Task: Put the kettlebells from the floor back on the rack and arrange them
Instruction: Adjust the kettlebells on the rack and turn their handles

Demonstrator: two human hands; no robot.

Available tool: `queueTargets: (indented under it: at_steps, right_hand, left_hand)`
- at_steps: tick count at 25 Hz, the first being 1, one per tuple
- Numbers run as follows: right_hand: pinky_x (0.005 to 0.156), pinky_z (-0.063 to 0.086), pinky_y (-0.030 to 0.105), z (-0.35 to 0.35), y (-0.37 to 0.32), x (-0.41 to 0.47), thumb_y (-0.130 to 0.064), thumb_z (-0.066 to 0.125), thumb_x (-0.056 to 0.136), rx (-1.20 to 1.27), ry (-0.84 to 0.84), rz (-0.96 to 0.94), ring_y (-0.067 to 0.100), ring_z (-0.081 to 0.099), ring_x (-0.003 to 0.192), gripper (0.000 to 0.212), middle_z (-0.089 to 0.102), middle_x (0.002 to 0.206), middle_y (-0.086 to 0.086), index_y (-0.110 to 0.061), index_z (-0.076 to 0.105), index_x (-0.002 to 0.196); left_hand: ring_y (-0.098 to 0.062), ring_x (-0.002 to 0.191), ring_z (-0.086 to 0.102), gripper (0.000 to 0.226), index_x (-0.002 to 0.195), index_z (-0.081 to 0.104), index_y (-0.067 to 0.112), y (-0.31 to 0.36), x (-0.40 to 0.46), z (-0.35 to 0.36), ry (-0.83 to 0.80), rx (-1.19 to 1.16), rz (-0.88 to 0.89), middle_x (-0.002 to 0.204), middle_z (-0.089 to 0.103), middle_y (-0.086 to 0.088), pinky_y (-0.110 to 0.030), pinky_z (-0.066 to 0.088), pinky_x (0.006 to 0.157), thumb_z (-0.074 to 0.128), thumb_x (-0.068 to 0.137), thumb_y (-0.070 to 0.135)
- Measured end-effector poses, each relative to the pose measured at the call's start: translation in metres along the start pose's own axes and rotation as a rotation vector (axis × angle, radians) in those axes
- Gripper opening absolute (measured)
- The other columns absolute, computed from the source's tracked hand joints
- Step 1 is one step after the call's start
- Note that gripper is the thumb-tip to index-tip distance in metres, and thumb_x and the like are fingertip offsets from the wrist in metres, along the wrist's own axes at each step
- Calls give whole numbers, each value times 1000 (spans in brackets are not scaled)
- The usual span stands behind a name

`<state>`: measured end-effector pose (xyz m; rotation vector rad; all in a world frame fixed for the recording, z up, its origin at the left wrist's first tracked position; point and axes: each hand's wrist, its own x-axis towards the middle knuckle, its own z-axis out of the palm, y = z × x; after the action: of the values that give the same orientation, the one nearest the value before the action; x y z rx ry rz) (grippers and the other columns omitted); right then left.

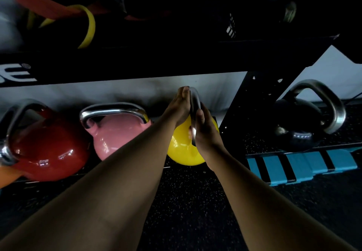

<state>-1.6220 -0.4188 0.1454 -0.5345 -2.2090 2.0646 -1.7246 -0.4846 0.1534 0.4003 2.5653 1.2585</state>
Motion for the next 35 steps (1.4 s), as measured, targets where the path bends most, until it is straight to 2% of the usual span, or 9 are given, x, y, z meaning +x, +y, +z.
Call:
queueTargets:
  at_steps: [5,9,12,15,22,26,28,31,35]
  right_hand:
    - [69,44,30,-12,-9,0,-49,26,100,-229,-45,-7,24,60,89,51,57,133,18,-39,24,150]
    - [99,37,45,-34,-41,-4,-32,24,99,-938,-116,-106,40,39,130,57,27,156,17,-21,13,154]
    - [98,37,47,-41,-66,-5,-44,38,97,-1174,-49,-269,40,38,125,58,40,139,17,-28,22,150]
    - [103,34,46,-19,-77,-2,-46,46,92,-1307,-98,-436,37,33,129,64,38,141,15,-25,27,149]
    - [107,33,48,95,-71,0,-56,47,90,-1279,-211,-390,38,34,132,66,38,145,14,-27,31,147]
    - [103,38,50,134,-58,6,-60,42,91,-1189,-199,-276,40,40,128,58,44,137,16,-24,40,136]
    - [96,42,46,150,-54,11,-61,40,91,-1064,-170,-238,38,45,120,55,49,127,19,-18,44,125]
    - [87,43,41,164,-44,11,-61,45,89,-913,-49,-215,39,51,112,56,54,121,20,-14,48,119]
    - [79,48,42,181,-40,-12,-74,43,80,-817,122,-184,37,56,98,58,61,105,15,-19,53,94]
  left_hand:
    - [-31,143,28,48,151,18,4,6,-4,-17,-59,224,-59,158,23,-19,-31,20,113,19,106,21]
    - [-34,134,37,45,143,39,24,4,-31,-53,-75,578,37,150,36,-8,-56,24,111,30,101,37]
    - [-29,135,36,44,134,47,30,-9,-53,-92,-8,819,128,146,41,-2,-62,12,114,30,98,48]
    - [-32,137,32,48,136,45,22,-26,-65,-126,18,880,55,148,38,-7,-59,12,114,33,98,48]
    - [-38,134,34,50,139,38,22,-89,-108,-186,89,702,19,150,32,-12,-53,35,106,36,97,48]
    - [-43,136,32,63,149,21,25,-114,-116,-189,136,330,-225,153,26,-16,-57,34,107,33,96,55]
    - [-42,138,31,69,152,15,23,-118,-117,-177,175,61,-361,156,20,-18,-54,31,108,34,95,57]
    - [-49,129,41,67,148,4,39,-117,-104,-168,159,-180,-405,156,9,-16,-50,42,102,27,91,67]
    - [-39,147,13,70,153,-2,32,-125,-95,-187,142,-242,-270,162,-6,-15,-50,26,111,29,96,58]
